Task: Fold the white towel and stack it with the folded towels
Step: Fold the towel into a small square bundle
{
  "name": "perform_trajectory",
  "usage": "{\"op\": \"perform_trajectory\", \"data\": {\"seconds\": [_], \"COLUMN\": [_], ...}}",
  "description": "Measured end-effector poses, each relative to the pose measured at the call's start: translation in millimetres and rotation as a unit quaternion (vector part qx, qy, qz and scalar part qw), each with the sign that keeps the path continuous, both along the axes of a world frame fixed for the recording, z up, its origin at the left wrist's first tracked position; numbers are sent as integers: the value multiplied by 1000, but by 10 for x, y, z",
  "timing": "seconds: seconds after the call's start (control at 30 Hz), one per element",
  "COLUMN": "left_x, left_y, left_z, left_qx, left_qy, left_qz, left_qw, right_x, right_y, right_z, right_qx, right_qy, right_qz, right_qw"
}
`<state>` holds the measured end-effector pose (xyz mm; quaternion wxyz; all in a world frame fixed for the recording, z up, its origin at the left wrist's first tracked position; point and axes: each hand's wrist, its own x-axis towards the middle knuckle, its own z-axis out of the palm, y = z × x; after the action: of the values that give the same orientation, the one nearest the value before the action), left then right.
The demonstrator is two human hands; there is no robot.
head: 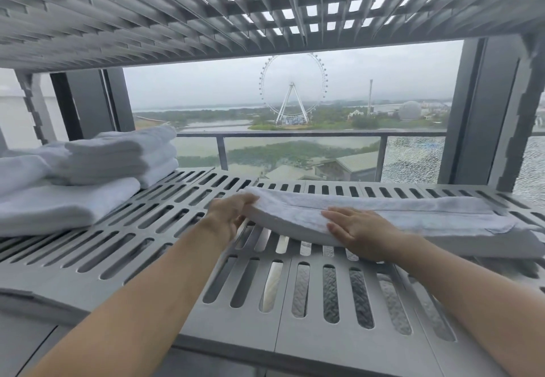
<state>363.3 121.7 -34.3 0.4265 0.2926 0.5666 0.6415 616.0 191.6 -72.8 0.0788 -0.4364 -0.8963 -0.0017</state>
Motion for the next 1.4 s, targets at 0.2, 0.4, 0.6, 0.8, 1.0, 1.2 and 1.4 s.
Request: {"op": "perform_trajectory", "data": {"seconds": [0.2,0.4,0.6,0.8,1.0,1.2,1.4], "left_x": [311,1006,2067,2293,1976,1691,1860], "left_y": [96,330,606,582,353,196,269], "left_z": [-13,385,248,-112,-84,-251,-210], "left_qx": [-6,138,142,212,271,66,-18], "left_qy": [-52,233,702,688,707,638,544], "left_qz": [105,212,-16,-49,34,91,60], "left_qw": [993,939,698,693,652,762,837], "right_x": [152,801,1433,1447,1056,1202,1446], "right_y": [-90,-187,-198,-106,-46,44,2], "right_z": [89,157,225,329,296,576,604], "right_qx": [-11,34,34,124,192,264,257], "right_qy": [6,-52,71,176,233,319,330], "right_qz": [-16,-122,-206,-45,18,-50,-93], "right_qw": [1000,991,975,975,953,909,903]}}
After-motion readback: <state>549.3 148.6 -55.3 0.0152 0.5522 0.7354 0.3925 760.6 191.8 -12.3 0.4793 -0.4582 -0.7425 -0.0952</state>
